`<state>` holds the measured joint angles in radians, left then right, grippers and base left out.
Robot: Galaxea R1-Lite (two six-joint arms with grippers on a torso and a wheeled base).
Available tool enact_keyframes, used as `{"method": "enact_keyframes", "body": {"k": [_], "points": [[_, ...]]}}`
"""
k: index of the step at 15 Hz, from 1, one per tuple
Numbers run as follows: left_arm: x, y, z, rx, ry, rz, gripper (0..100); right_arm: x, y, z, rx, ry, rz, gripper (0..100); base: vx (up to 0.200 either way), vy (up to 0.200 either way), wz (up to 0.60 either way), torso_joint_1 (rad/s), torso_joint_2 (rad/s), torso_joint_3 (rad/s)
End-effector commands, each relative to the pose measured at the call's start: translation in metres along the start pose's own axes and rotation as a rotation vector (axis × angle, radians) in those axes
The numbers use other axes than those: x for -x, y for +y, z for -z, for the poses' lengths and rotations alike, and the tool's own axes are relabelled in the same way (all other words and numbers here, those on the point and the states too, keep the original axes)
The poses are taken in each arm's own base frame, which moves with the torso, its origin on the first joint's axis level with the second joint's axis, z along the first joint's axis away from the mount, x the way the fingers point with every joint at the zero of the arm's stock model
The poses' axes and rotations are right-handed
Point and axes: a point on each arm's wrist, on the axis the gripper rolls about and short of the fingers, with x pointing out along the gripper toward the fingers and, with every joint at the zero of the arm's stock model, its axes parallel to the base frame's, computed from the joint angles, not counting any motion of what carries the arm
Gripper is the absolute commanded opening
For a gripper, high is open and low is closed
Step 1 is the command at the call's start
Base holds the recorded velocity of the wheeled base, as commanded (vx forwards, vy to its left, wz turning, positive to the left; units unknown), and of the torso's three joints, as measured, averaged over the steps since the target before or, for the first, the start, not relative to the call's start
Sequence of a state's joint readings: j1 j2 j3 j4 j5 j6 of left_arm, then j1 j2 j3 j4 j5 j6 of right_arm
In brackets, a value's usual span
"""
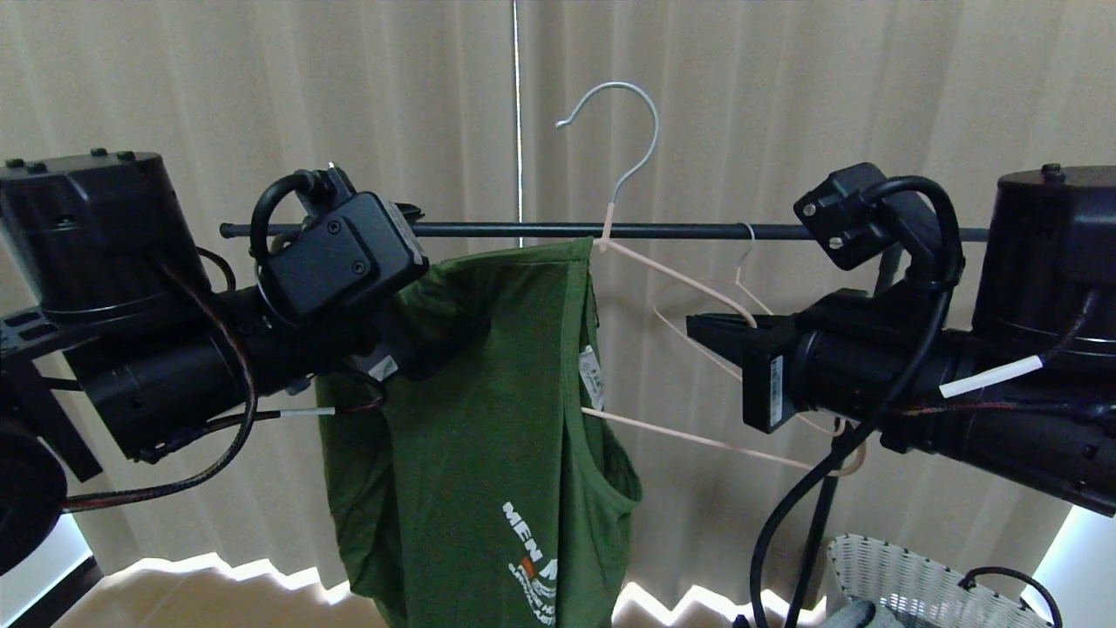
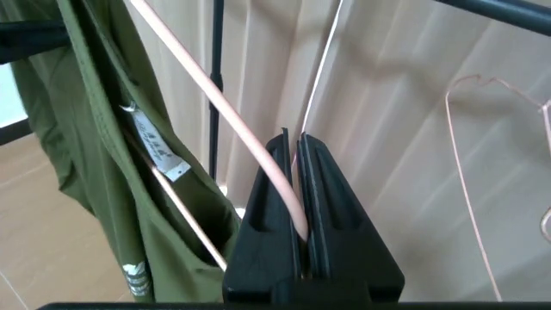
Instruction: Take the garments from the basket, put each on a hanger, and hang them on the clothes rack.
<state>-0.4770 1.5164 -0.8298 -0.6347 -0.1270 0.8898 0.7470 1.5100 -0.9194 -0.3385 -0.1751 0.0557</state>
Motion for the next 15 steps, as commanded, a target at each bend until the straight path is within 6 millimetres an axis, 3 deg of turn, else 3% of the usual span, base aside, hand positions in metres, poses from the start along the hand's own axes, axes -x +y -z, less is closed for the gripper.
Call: {"method": "enact_keyframes", "body": {"k": [1, 4, 5, 15], "points": [[-0.0004, -0.0003, 0.0014, 0.001, 0.005, 0.002, 100, 0.0011, 0.0033, 0.001, 0.002, 0.002, -0.023, 0, 0.0, 0.0, 0.0, 0.0, 0.0, 0.0], [-0.0007, -0.0009, 0.0019, 0.001, 0.007, 0.004, 100, 0.0025, 0.0039, 0.0024, 0.005, 0.005, -0.03, 0, 0.0, 0.0, 0.0, 0.0, 0.0, 0.0], [-0.0007, -0.0009, 0.0019, 0.001, 0.007, 0.004, 0, 0.0029, 0.0039, 0.0026, 0.005, 0.005, -0.032, 0, 0.0, 0.0, 0.0, 0.0, 0.0, 0.0], [-0.0014, -0.0017, 0.0027, 0.005, 0.009, 0.007, 0, 0.0052, 0.0036, 0.0009, 0.003, -0.004, -0.035, 0, 0.0, 0.0, 0.0, 0.0, 0.0, 0.0]]}}
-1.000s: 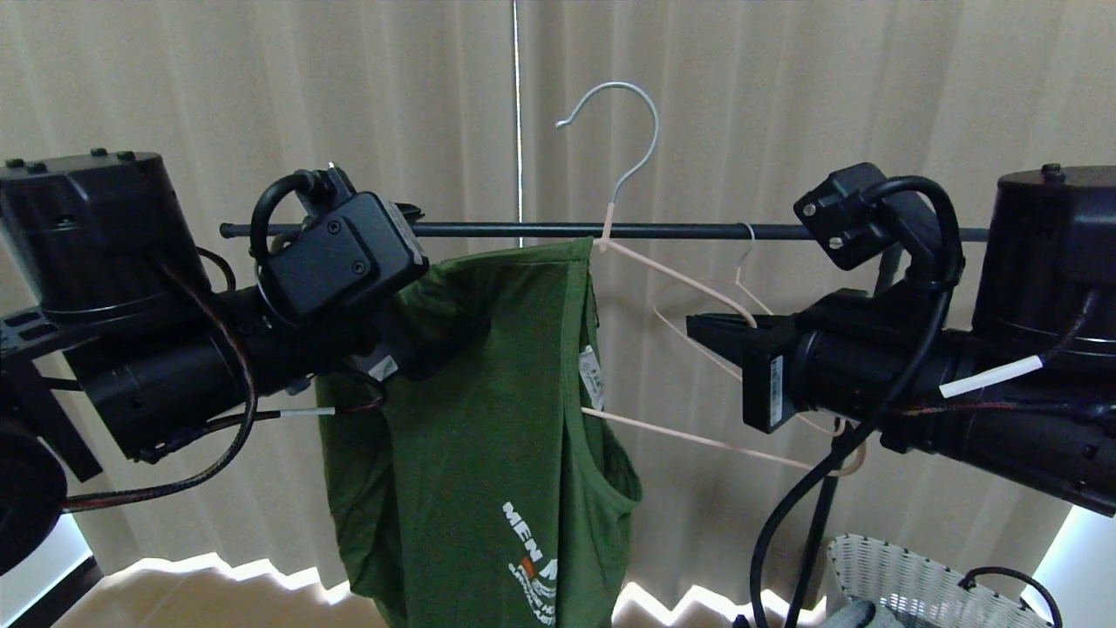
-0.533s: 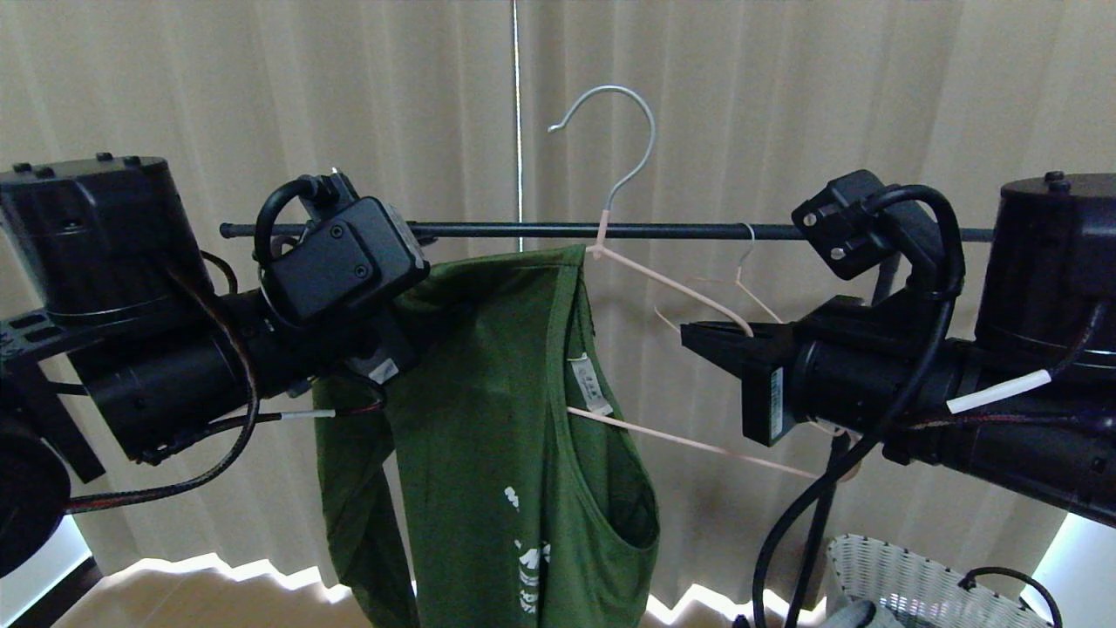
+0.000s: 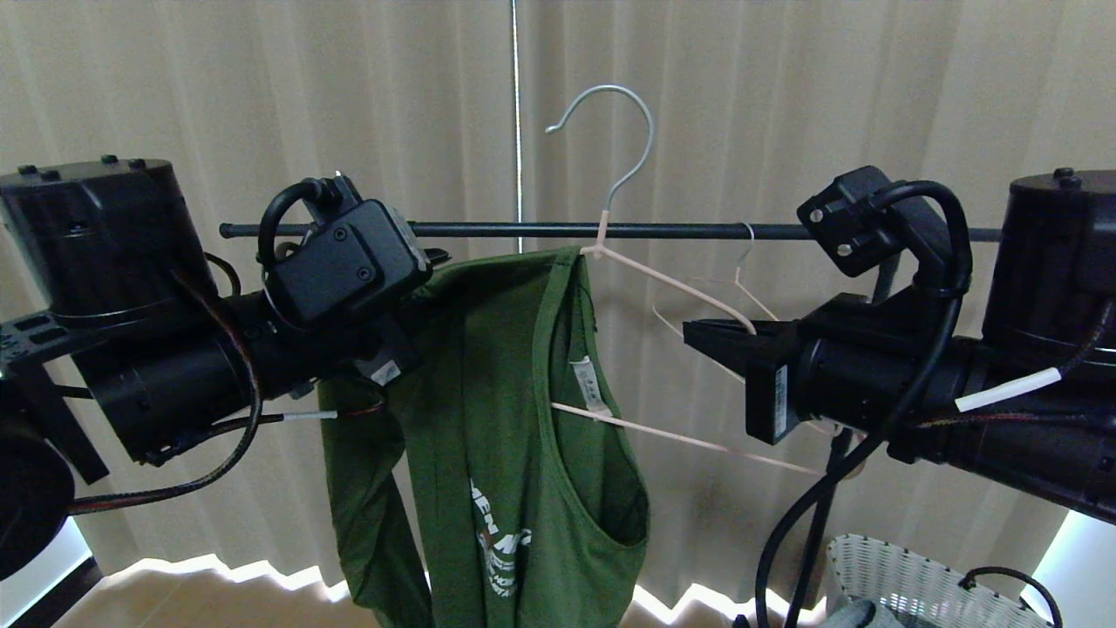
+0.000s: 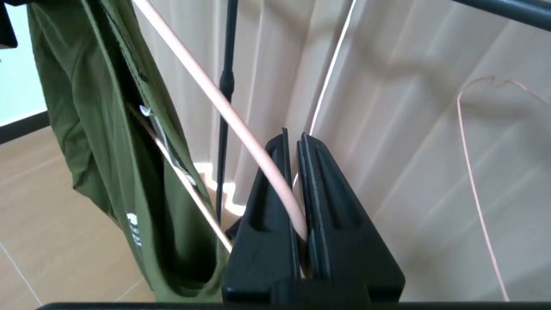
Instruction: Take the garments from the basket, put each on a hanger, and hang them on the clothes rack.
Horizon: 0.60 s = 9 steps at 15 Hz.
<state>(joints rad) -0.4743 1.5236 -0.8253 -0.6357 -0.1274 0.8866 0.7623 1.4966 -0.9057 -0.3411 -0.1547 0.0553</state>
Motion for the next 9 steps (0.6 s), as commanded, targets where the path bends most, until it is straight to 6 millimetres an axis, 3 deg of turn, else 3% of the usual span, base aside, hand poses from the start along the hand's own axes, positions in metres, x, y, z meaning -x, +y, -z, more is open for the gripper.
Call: {"method": "enact_keyframes", "body": {"k": [1, 5, 6, 9], "points": [[0.0002, 0.0002, -0.0001, -0.001, -0.002, -0.004, 0, 0.0011, -0.0005, -0.0007, -0.001, -0.004, 0.001, 0, 0.0, 0.0, 0.0, 0.0, 0.0, 0.0], [0.002, -0.0009, -0.0011, -0.002, -0.021, -0.019, 0, 0.0021, -0.0003, -0.0009, -0.001, -0.006, 0.0, 0, 0.0, 0.0, 0.0, 0.0, 0.0, 0.0], [0.002, -0.001, -0.0015, -0.001, -0.022, -0.021, 100, 0.002, -0.0003, 0.0, 0.0, -0.003, 0.002, 0, 0.0, 0.0, 0.0, 0.0, 0.0, 0.0], [0.0009, -0.0059, -0.0066, 0.024, -0.043, 0.001, 100, 0.0023, 0.0016, 0.001, 0.002, 0.0, -0.006, 0, 0.0, 0.0, 0.0, 0.0, 0.0, 0.0]]}}
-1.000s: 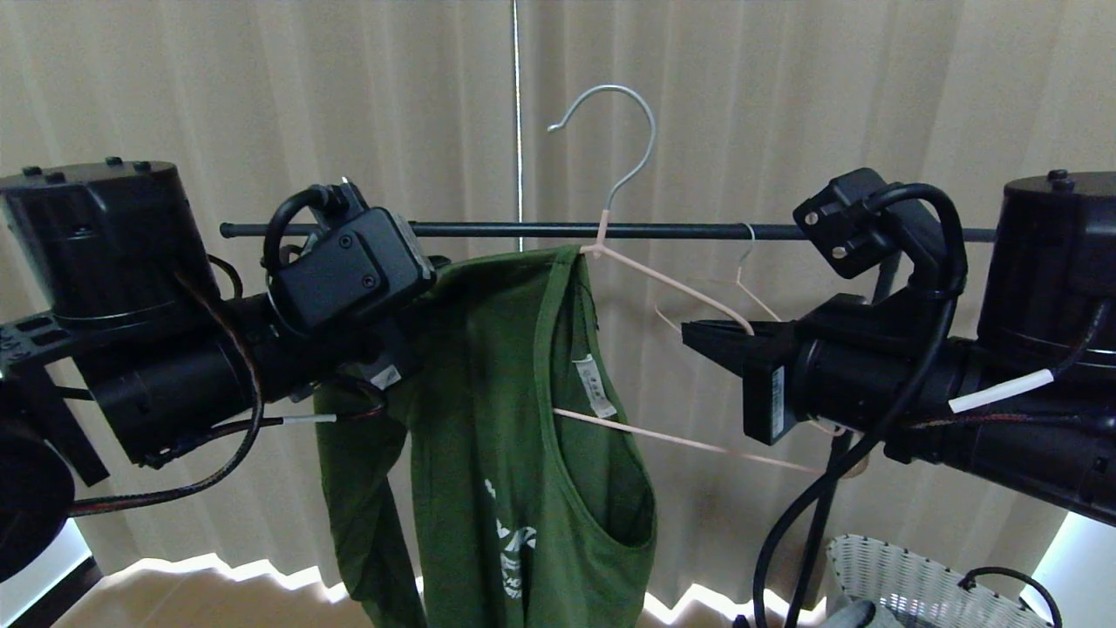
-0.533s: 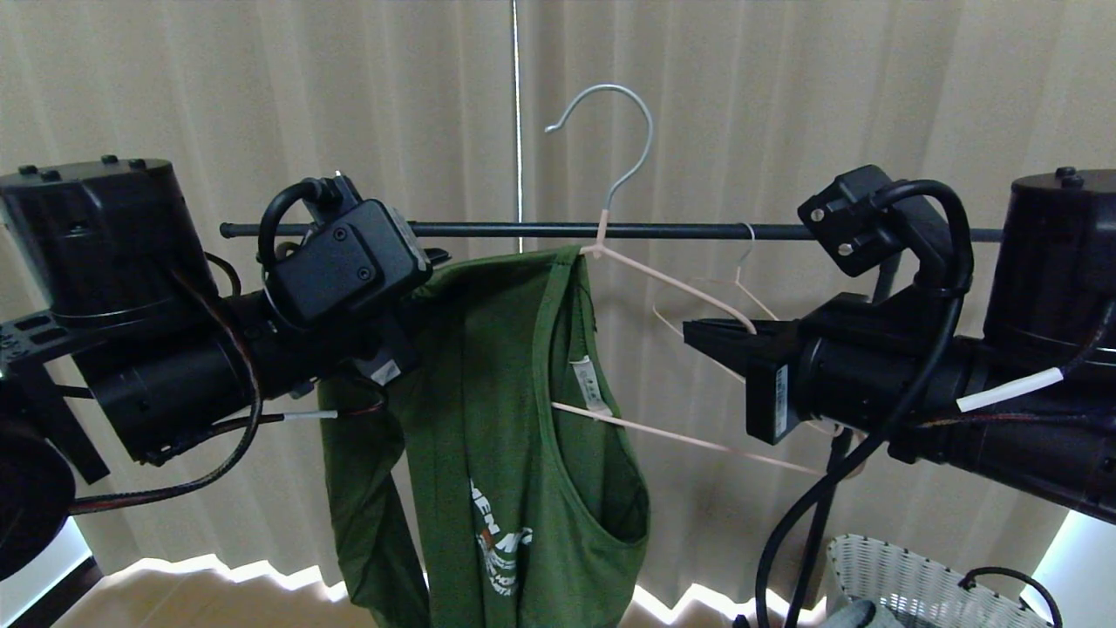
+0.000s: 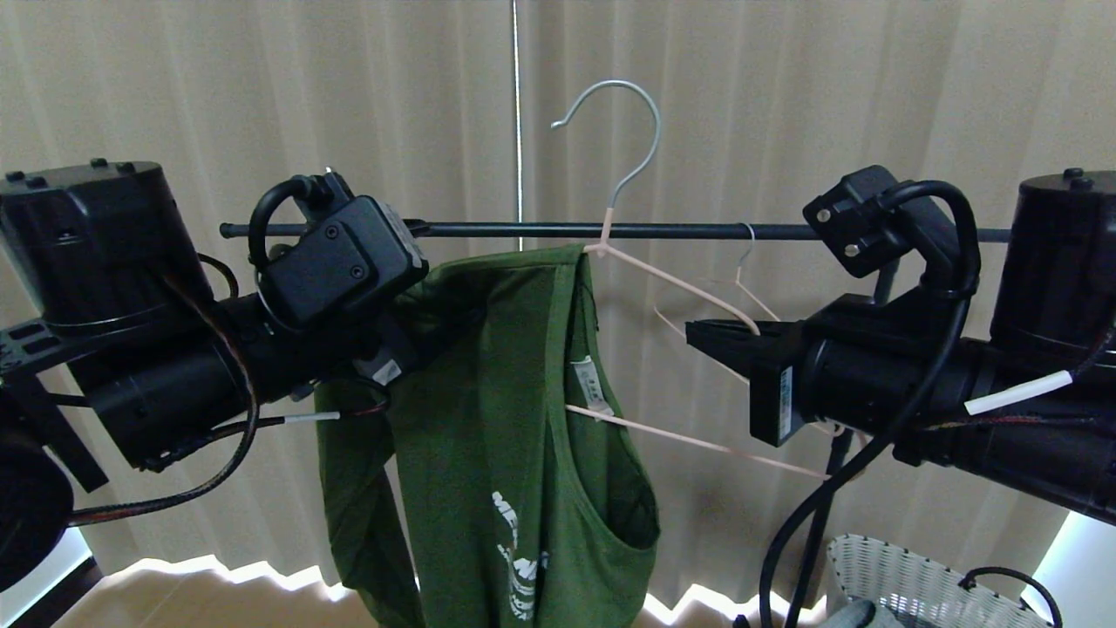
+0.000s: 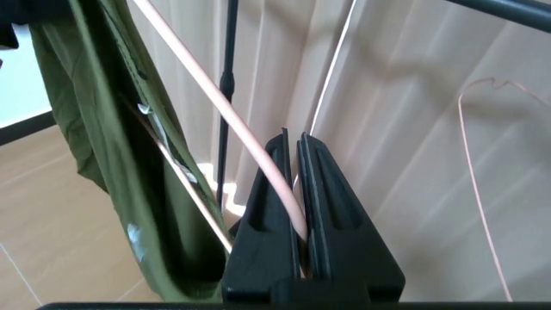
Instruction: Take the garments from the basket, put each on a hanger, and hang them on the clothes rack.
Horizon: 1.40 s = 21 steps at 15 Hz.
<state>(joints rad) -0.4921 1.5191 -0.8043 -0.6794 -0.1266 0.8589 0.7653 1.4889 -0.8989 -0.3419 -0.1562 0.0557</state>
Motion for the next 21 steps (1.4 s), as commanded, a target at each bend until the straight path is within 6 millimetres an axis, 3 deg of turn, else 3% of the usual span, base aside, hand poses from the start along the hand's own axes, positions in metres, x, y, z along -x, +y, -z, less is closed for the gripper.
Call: {"method": "enact_keyframes", "body": {"k": [1, 8, 9, 20, 21], "points": [[-0.002, -0.004, -0.003, 0.015, -0.015, 0.019, 100, 0.0, 0.004, 0.001, 0.005, 0.002, -0.015, 0, 0.0, 0.0, 0.0, 0.0, 0.0, 0.0], [-0.004, -0.003, 0.004, 0.039, 0.011, 0.014, 100, -0.001, 0.009, 0.008, 0.026, 0.001, -0.034, 0, 0.0, 0.0, 0.0, 0.0, 0.0, 0.0], [-0.004, -0.003, 0.004, 0.039, 0.01, 0.017, 0, -0.001, 0.011, 0.01, 0.042, -0.007, -0.043, 0, 0.0, 0.0, 0.0, 0.0, 0.0, 0.0], [-0.006, -0.005, 0.004, 0.038, 0.012, 0.022, 0, 0.0, 0.012, 0.015, 0.075, -0.028, -0.05, 0, 0.0, 0.0, 0.0, 0.0, 0.0, 0.0], [-0.006, -0.005, 0.004, 0.038, 0.012, 0.02, 0, 0.0, 0.012, 0.015, 0.077, -0.026, -0.05, 100, 0.0, 0.0, 0.0, 0.0, 0.0, 0.0]]}}
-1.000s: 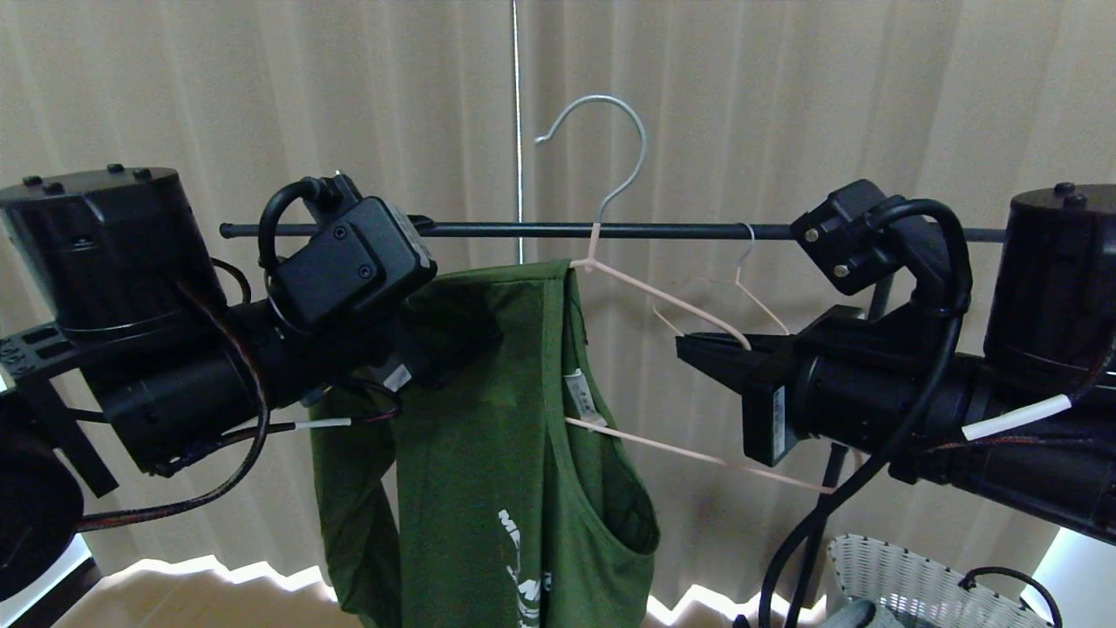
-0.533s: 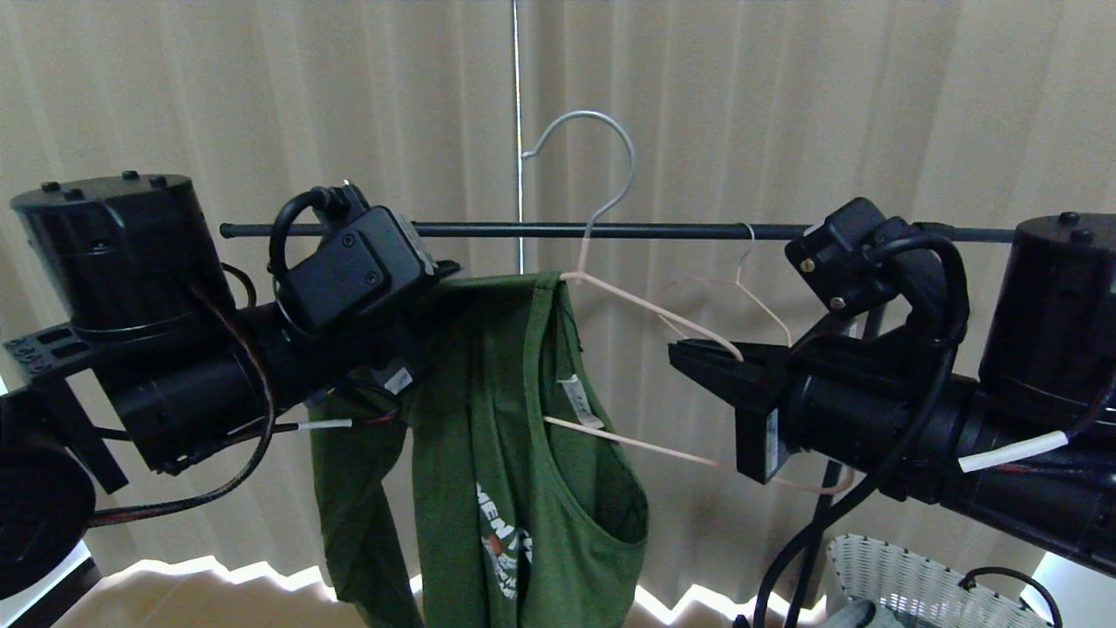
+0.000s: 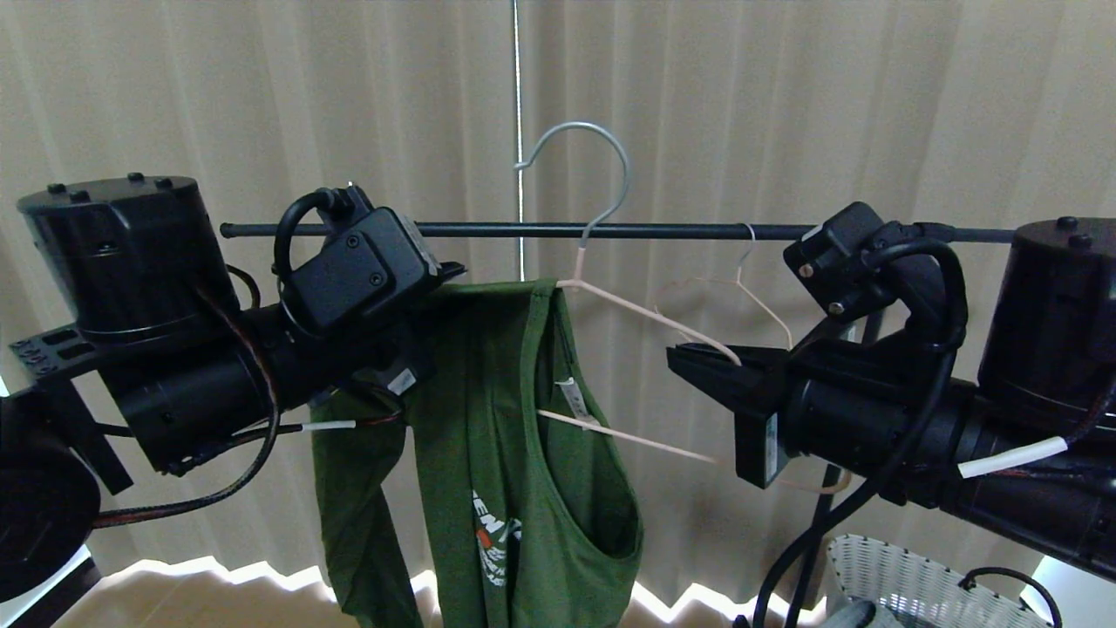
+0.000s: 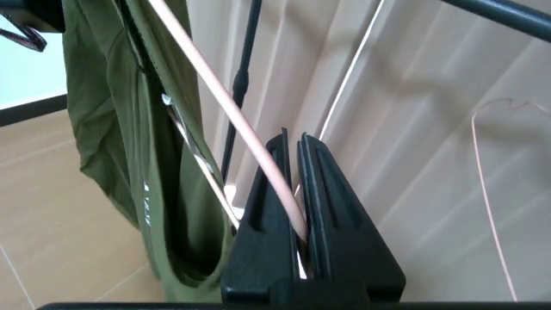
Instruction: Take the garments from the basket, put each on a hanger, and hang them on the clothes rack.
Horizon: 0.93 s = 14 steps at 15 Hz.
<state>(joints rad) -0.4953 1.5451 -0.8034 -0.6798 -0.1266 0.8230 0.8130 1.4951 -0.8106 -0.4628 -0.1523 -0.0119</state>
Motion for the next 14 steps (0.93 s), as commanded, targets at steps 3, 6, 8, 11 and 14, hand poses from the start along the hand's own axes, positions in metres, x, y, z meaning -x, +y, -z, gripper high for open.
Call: {"method": "enact_keyframes", "body": {"k": [3, 6, 8, 11, 14], "points": [[0.0, 0.003, 0.001, 0.002, 0.038, -0.041, 0, 0.0, -0.001, 0.0, 0.003, 0.002, 0.006, 100, 0.0, 0.0, 0.0, 0.0, 0.0, 0.0], [-0.003, 0.003, 0.006, 0.046, 0.14, -0.124, 0, -0.001, -0.008, 0.0, -0.003, 0.002, 0.034, 100, 0.0, 0.0, 0.0, 0.0, 0.0, 0.0], [-0.003, 0.004, 0.007, 0.053, 0.189, -0.17, 0, -0.001, -0.008, 0.001, -0.003, 0.002, 0.035, 100, 0.0, 0.0, 0.0, 0.0, 0.0, 0.0], [-0.006, 0.011, 0.014, 0.098, 0.292, -0.286, 0, -0.002, -0.008, 0.005, 0.007, 0.021, 0.035, 100, 0.0, 0.0, 0.0, 0.0, 0.0, 0.0], [-0.01, 0.02, 0.01, 0.225, 0.275, -0.354, 0, -0.002, -0.01, 0.018, 0.013, 0.065, 0.042, 100, 0.0, 0.0, 0.0, 0.0, 0.0, 0.0]]}}
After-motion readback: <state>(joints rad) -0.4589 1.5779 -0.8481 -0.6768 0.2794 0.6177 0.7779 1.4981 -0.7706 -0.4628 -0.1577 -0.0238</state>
